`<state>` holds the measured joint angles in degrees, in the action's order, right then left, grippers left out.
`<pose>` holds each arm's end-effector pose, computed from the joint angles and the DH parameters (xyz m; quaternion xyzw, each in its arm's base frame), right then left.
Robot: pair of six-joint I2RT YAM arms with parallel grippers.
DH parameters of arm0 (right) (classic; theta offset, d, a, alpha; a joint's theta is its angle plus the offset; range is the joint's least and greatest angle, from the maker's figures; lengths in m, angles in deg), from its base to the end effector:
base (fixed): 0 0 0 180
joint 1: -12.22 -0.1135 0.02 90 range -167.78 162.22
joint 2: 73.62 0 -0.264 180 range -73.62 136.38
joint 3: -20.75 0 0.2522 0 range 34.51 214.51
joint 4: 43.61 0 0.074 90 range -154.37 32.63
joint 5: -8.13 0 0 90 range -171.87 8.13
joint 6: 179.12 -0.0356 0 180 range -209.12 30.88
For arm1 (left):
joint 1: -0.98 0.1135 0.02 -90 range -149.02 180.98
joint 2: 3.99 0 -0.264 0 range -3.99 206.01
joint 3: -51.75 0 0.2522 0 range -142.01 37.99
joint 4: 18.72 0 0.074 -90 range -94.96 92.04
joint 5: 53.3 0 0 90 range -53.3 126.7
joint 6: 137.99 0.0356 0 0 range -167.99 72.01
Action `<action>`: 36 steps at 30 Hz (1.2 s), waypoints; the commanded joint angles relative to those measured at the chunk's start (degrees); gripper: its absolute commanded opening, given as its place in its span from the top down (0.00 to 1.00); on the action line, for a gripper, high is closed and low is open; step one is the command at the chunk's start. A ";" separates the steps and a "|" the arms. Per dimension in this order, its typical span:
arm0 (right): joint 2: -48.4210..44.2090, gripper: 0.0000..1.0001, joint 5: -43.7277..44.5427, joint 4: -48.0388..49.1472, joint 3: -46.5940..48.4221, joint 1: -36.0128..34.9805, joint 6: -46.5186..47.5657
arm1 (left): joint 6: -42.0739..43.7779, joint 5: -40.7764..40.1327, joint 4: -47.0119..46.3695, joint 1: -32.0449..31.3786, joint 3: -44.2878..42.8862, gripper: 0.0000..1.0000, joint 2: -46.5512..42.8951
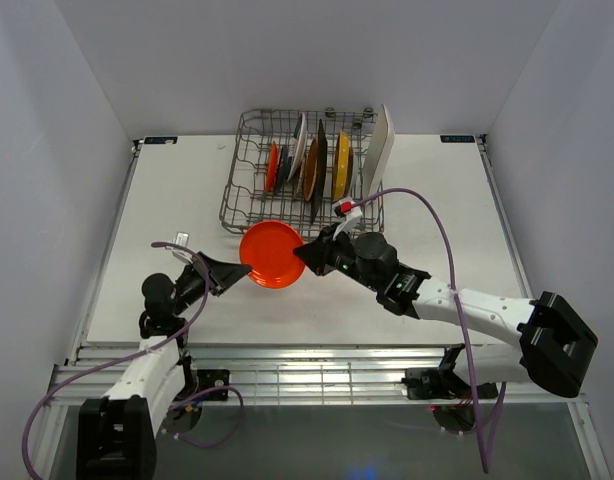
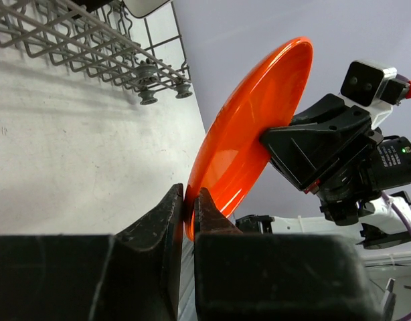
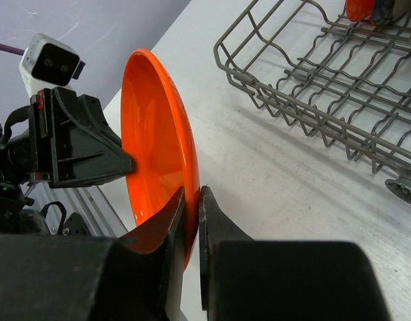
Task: Load the plates into the dish rack
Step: Insert the plate into the dish rack.
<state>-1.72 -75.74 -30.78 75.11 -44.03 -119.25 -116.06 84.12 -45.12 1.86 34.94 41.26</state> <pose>0.1629 0.2369 0.2794 -0.1307 0.7237 0.4343 0.5201 0.1543 -0.0238 0.1774 -0.1427 0.7012 -0.5928 0.3695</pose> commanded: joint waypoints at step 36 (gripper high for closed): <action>-6.25 0.92 19.09 9.71 -5.09 0.00 22.03 | -0.65 -1.27 4.29 -0.09 -2.84 0.25 -2.80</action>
<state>-8.06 -60.57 -28.46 70.39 -44.03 -103.52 -113.68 83.92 -42.22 1.78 34.04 39.36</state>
